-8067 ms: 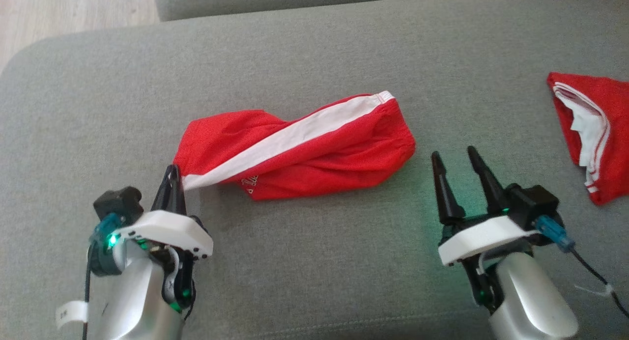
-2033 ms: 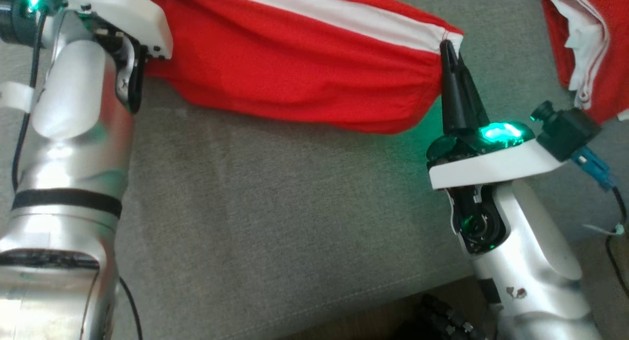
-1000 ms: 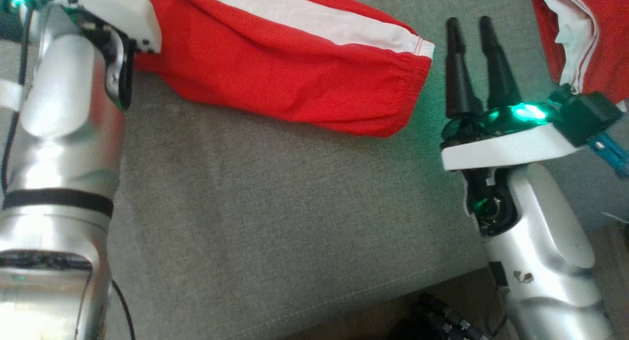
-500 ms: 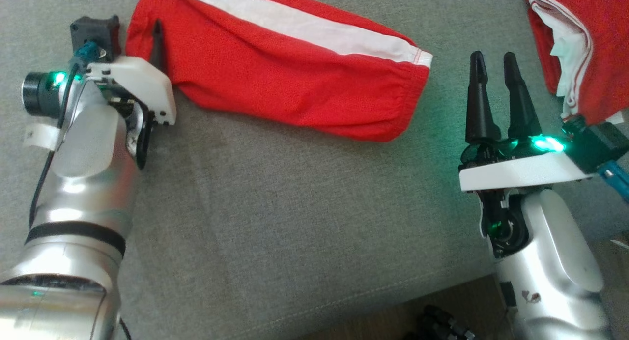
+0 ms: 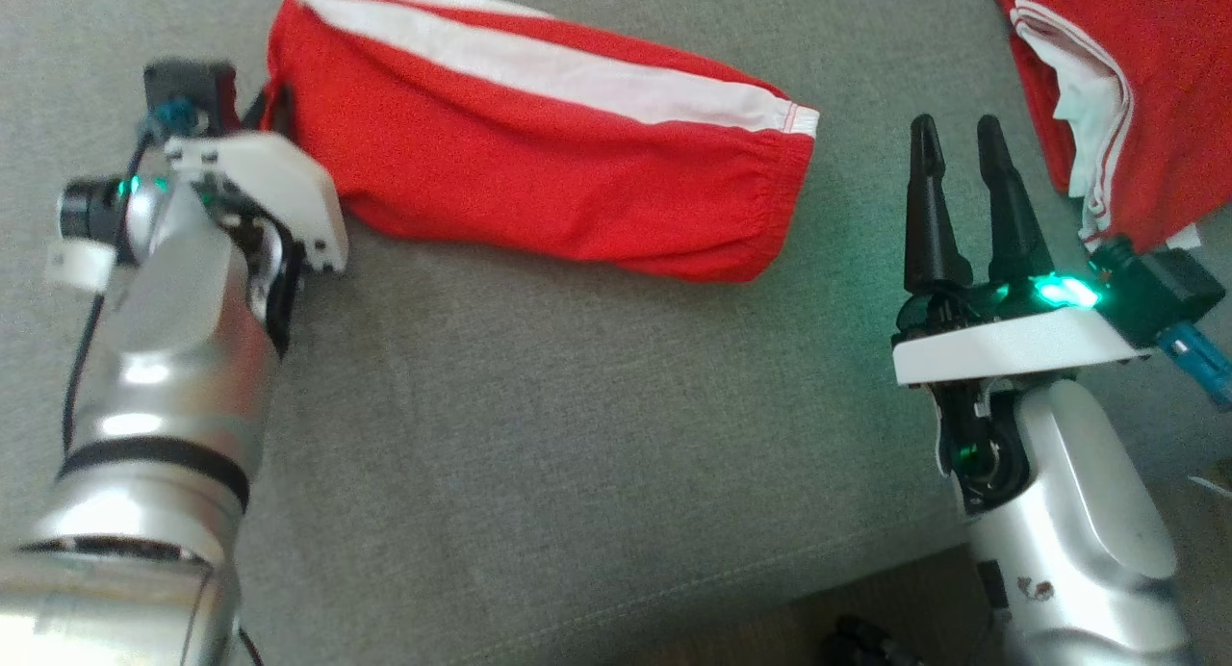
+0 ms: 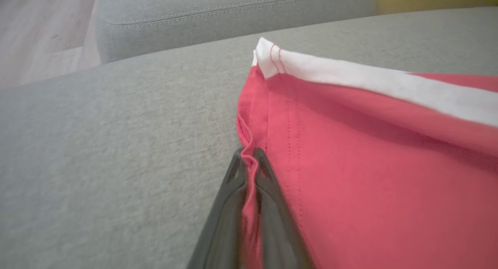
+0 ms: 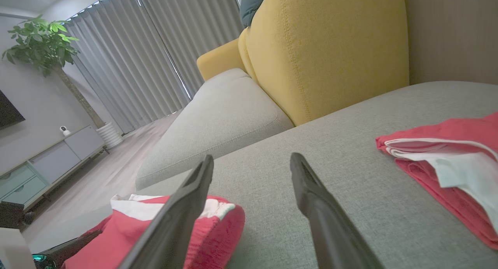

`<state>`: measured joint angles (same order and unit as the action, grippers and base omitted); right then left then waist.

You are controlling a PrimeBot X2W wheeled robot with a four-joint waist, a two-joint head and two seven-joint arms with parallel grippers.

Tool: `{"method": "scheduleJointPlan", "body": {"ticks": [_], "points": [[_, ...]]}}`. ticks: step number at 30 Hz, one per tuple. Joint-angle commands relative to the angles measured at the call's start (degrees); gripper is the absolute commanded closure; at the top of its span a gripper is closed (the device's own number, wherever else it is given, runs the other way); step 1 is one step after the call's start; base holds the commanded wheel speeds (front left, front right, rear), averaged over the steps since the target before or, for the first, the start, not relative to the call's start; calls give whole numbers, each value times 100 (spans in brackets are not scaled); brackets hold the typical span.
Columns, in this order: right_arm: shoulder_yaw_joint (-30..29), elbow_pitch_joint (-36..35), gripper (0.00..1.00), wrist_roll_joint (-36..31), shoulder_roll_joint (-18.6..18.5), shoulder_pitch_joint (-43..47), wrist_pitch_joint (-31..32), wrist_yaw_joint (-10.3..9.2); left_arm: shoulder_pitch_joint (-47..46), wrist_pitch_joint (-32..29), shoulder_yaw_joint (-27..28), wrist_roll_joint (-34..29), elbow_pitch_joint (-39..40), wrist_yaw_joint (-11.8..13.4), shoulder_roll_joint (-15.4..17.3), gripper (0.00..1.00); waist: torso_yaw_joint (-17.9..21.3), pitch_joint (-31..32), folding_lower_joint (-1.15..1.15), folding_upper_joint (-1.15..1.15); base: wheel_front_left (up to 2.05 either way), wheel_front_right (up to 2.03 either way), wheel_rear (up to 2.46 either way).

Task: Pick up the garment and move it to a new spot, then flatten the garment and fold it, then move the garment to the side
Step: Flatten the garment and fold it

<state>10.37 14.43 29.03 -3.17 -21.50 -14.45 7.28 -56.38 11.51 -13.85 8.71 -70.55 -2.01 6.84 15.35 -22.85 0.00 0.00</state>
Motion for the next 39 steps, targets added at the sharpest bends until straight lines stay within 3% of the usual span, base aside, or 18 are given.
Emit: {"method": "scheduleJointPlan", "body": {"ticks": [1,11,18,19,20,30,39], "points": [[62,-123,0,-76,29,90,-55,21,162,77,160,71,31,44,182,100,-92,136,0,0,0,0,0],[-56,236,0,-485,29,386,-55,21,1209,338,547,580,318,192,-64,100,-598,686,0,0,0,0,0],[30,416,0,-587,29,499,-55,21,1962,347,674,699,1071,356,-202,100,-904,827,0,0,0,0,0],[63,441,0,-590,29,493,-55,21,2057,347,682,681,1256,408,-216,62,-943,835,0,0,0,0,0],[100,461,0,-600,29,483,-55,21,2161,347,702,674,1449,451,-230,1,-985,836,0,0,0,0,0],[422,836,0,-558,29,141,-55,21,3014,348,755,538,2829,539,-327,0,-1385,770,0,0,0,0,0],[441,2039,0,-410,29,-199,-55,21,3385,349,672,505,3330,493,-381,0,-1745,690,0,0,0,0,0]]}}
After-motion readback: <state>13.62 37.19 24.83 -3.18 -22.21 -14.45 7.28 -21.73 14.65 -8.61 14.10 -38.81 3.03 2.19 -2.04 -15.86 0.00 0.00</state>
